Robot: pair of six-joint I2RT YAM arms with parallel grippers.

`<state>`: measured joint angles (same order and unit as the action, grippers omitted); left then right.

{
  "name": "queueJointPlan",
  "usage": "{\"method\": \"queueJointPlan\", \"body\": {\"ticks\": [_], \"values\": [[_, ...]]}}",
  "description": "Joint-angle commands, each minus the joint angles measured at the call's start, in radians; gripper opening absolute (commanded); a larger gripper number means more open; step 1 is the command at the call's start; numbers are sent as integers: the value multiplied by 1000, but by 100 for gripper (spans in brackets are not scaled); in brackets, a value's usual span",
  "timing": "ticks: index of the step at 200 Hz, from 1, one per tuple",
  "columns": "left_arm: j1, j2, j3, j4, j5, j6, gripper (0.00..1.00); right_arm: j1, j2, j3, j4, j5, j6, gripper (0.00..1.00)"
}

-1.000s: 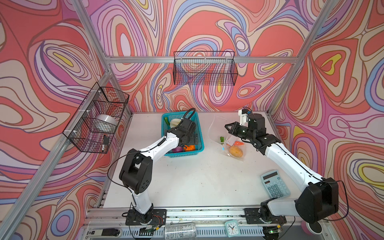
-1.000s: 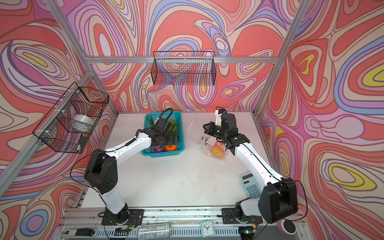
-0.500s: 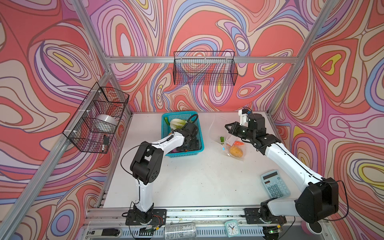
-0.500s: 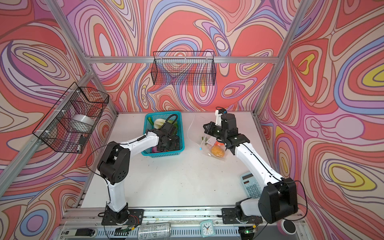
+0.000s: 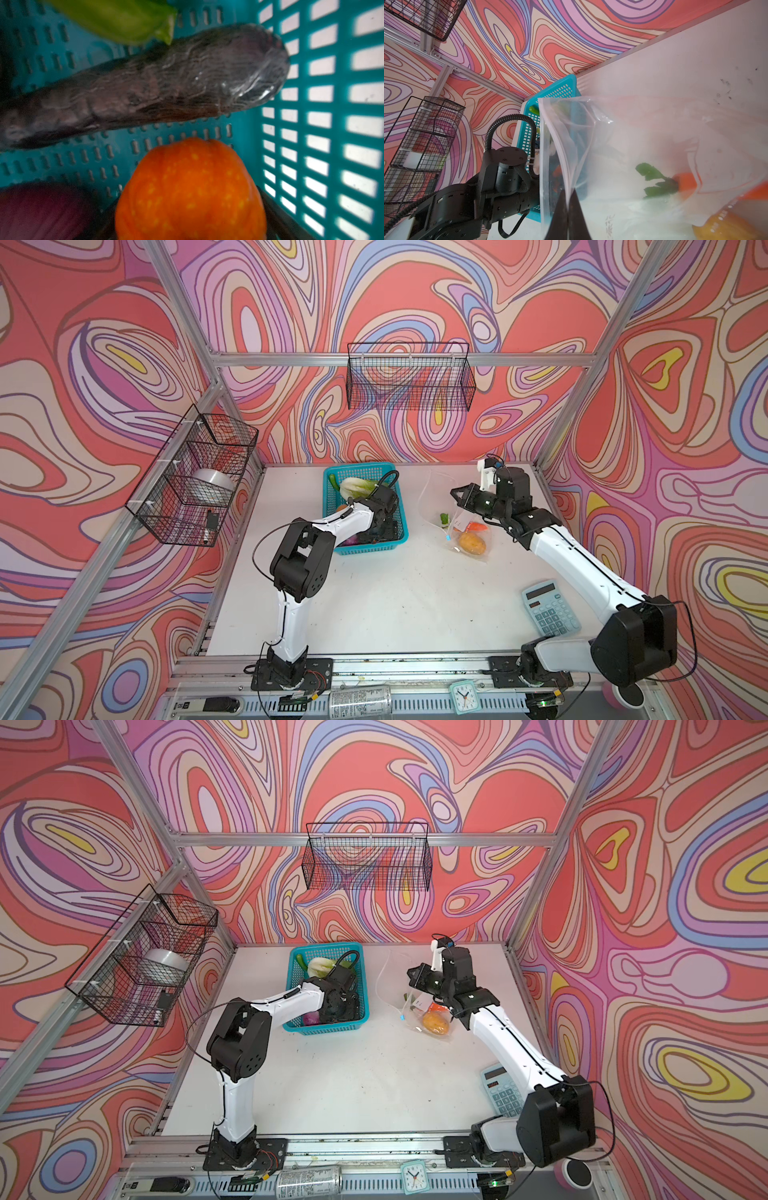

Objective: Place the food in the zip-top bag and seal the zipper
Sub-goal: 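Return the left gripper to the basket and grasp the orange pumpkin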

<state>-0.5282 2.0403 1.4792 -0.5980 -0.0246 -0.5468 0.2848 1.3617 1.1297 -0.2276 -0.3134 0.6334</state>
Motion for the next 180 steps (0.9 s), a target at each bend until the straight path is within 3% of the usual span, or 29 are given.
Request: {"method": "queueJointPlan", "body": {"ticks": [1, 25, 180], "values": [[4, 3, 11, -11, 0, 2, 74, 5, -16, 8, -6, 14, -11, 0], [3, -25, -7, 0, -4, 2, 63, 4, -11, 8, -2, 13, -9, 0], [4, -223, -54, 6, -85, 2, 65, 4, -4, 8, 9, 6, 2, 0]]}}
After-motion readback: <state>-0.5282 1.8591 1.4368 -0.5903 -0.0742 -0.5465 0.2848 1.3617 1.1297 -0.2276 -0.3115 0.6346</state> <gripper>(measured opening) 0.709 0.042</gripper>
